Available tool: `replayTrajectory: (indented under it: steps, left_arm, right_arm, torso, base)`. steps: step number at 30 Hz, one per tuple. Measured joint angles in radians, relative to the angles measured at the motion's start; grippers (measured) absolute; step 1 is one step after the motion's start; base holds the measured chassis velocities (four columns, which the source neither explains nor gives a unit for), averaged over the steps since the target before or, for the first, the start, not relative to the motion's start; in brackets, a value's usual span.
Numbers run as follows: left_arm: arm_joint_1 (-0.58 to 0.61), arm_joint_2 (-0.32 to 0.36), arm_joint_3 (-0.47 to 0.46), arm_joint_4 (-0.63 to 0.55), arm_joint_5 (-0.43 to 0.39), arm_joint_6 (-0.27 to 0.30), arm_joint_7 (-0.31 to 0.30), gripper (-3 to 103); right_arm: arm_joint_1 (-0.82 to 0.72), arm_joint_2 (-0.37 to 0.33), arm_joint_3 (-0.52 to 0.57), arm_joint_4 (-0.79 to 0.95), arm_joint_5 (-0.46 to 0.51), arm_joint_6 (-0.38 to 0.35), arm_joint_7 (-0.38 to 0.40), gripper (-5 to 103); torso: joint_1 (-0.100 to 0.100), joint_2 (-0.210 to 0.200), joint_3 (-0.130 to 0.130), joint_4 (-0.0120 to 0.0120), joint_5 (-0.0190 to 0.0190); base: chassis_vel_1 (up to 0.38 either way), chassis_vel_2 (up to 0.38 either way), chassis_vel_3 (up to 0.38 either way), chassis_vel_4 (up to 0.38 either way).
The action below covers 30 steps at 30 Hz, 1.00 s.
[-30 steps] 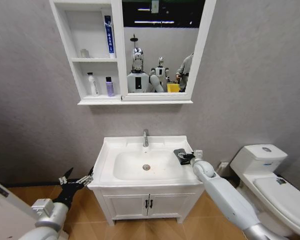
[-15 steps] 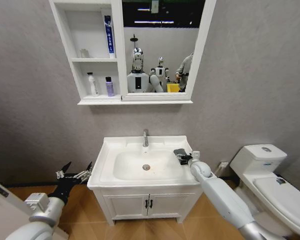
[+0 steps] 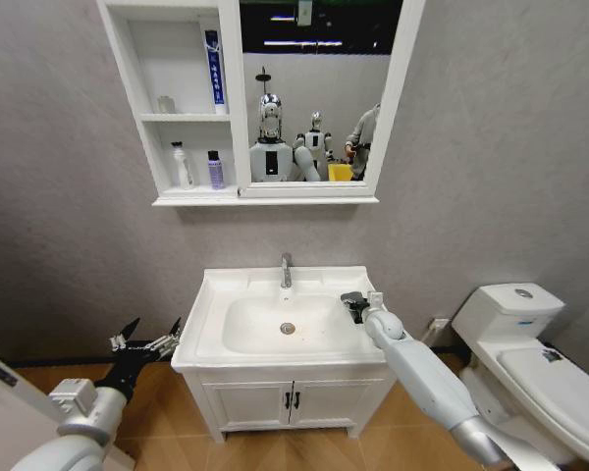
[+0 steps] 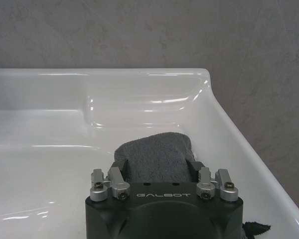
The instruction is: Move facial cleanser and shampoo from washbasin to cabinet, then wipe washbasin with towel.
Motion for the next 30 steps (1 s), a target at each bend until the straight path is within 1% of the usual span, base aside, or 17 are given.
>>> replayTrajectory:
  steps: [1,2,3,4,6,7,9,10,13,14,16,21,23,30]
  left_arm:
    - [0.000,0.000,0.000,0.000,0.000,0.000,0.000,100]
    - [0.000,0.000,0.000,0.000,0.000,0.000,0.000,100]
    - [0.000,0.000,0.000,0.000,0.001,0.000,0.000,100]
    - [0.000,0.000,0.000,0.000,0.001,0.000,0.000,100]
    - [0.000,0.000,0.000,0.000,0.001,0.000,0.000,100]
    - [0.000,0.000,0.000,0.000,0.001,0.000,0.000,100]
    - [0.000,0.000,0.000,0.000,0.001,0.000,0.000,100]
    - [0.000,0.000,0.000,0.000,0.001,0.000,0.000,100]
    - [0.000,0.000,0.001,0.001,0.001,0.000,0.000,100]
    - [0.000,0.000,0.001,0.001,0.001,0.000,0.000,100]
    - [0.000,0.000,0.001,0.001,0.001,0.000,0.000,100]
    - [0.000,0.000,0.001,0.001,0.001,0.000,0.000,100]
    - [0.000,0.000,0.001,0.001,0.001,0.000,0.000,100]
    - [0.000,0.000,0.001,0.001,0.001,0.000,0.000,100]
  right_arm:
    - [-0.014,-0.007,-0.002,0.009,0.000,0.000,0.000,56]
    - [-0.020,-0.009,-0.002,0.012,-0.001,0.001,0.000,56]
    - [-0.029,-0.009,-0.001,0.016,-0.003,0.004,-0.001,51]
    - [-0.029,-0.009,-0.001,0.016,-0.003,0.004,-0.001,51]
    - [-0.039,-0.008,0.007,0.027,-0.001,0.006,0.002,40]
    - [-0.039,-0.008,0.007,0.027,-0.001,0.006,0.002,40]
    - [-0.043,-0.011,0.012,0.045,0.011,0.005,0.009,28]
    - [-0.043,-0.011,0.012,0.045,0.011,0.005,0.009,28]
    - [-0.046,-0.023,0.013,0.099,0.046,-0.002,0.032,12]
    - [-0.046,-0.023,0.013,0.099,0.046,-0.002,0.032,12]
    - [-0.046,-0.033,-0.004,0.164,0.080,-0.014,0.051,3]
    - [-0.033,-0.031,-0.052,0.219,0.111,-0.036,0.072,3]
    - [-0.020,-0.016,-0.093,0.195,0.101,-0.042,0.081,3]
    - [-0.031,0.013,-0.126,0.127,0.061,-0.045,0.087,3]
  torso:
    - [0.000,0.000,0.000,0.0000,-0.0001]
    - [0.000,0.000,0.000,0.0000,-0.0002]
    - [0.000,0.000,0.000,-0.0002,0.0000]
    - [0.000,0.000,0.000,-0.0002,0.0000]
    - [0.000,0.000,0.000,-0.0001,0.0000]
    - [0.000,0.000,0.000,-0.0001,0.0000]
    - [0.000,0.000,0.000,-0.0002,0.0003]
    - [0.000,0.000,0.000,-0.0002,0.0003]
    - [0.000,0.000,0.000,-0.0003,0.0005]
    - [0.000,0.000,0.000,-0.0003,0.0005]
    - [0.000,0.000,0.000,-0.0002,0.0001]
    - [0.000,0.000,0.000,0.0000,-0.0001]
    - [0.000,0.000,0.000,0.0000,0.0001]
    - [0.000,0.000,0.000,0.0001,0.0003]
  base:
    - [0.000,0.000,0.000,0.000]
    - [0.000,0.000,0.000,0.000]
    - [0.000,0.000,0.000,0.000]
    - [0.000,0.000,0.000,0.000]
    - [0.000,0.000,0.000,0.000]
    - [0.000,0.000,0.000,0.000]
    - [0.000,0.000,0.000,0.000]
    - [0.000,0.000,0.000,0.000]
    - [0.000,0.000,0.000,0.000]
    - [0.000,0.000,0.000,0.000]
    - [0.000,0.000,0.000,0.000]
    - [0.000,0.000,0.000,0.000]
    - [0.000,0.000,0.000,0.000]
    - [0.000,0.000,0.000,0.000]
